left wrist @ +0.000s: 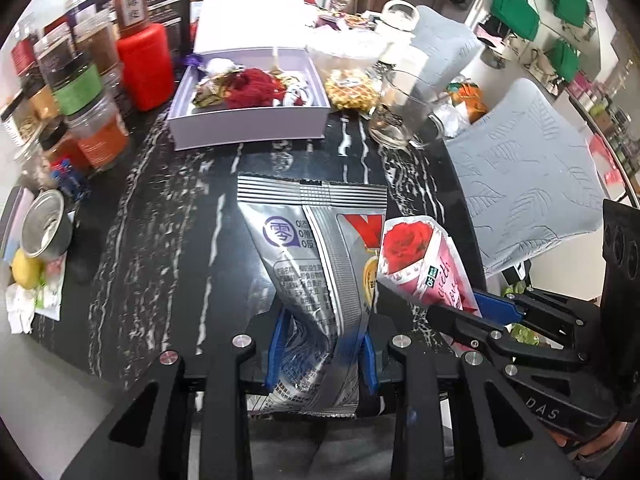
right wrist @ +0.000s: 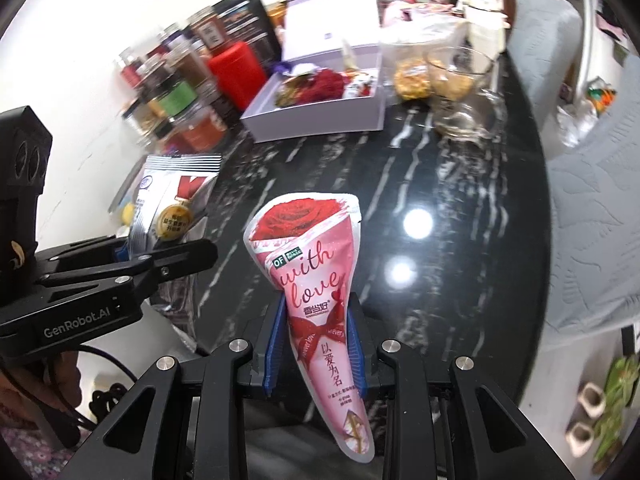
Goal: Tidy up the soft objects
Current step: 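Carry both packets over the gift box with both tools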
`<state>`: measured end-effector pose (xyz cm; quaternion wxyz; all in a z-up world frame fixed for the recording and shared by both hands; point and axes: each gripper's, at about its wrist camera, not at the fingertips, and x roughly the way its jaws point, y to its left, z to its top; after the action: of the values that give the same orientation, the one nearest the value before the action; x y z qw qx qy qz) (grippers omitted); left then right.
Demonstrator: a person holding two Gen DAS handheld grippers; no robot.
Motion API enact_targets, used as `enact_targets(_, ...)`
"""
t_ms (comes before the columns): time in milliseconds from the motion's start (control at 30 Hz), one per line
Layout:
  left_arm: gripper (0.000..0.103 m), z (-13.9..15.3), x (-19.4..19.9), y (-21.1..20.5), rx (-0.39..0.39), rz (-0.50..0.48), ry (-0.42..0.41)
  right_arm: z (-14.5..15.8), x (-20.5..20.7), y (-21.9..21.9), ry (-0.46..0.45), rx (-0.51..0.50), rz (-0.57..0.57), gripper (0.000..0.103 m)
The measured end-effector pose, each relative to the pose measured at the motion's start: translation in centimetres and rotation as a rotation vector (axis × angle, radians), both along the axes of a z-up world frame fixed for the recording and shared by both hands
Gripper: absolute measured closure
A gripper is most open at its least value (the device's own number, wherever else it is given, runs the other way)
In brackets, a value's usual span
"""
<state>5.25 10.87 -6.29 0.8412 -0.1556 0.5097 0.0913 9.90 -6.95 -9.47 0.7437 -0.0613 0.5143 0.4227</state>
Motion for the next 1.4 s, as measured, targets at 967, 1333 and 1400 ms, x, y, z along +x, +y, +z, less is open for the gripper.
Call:
enact_targets(967, 0.072, 5.1, 6.0, 10.8, 0.014, -0.022, -0.069, 4.9, 5.7, 10.1, -0.037, 0.026, -0.001, 0.075)
enact_targets(1333, 0.072, 7.9, 10.3, 13.6, 0.023, -0.078, -0.127, 8.3, 9.1, 13.1, -0.106, 0.038, -0.028, 0.075)
enact_targets(1400, 0.072, 8.4, 11.1, 14.1, 0.03, -0.093, -0.139, 8.6, 9.7, 13.5, -0.111, 0.042, -0.035, 0.075)
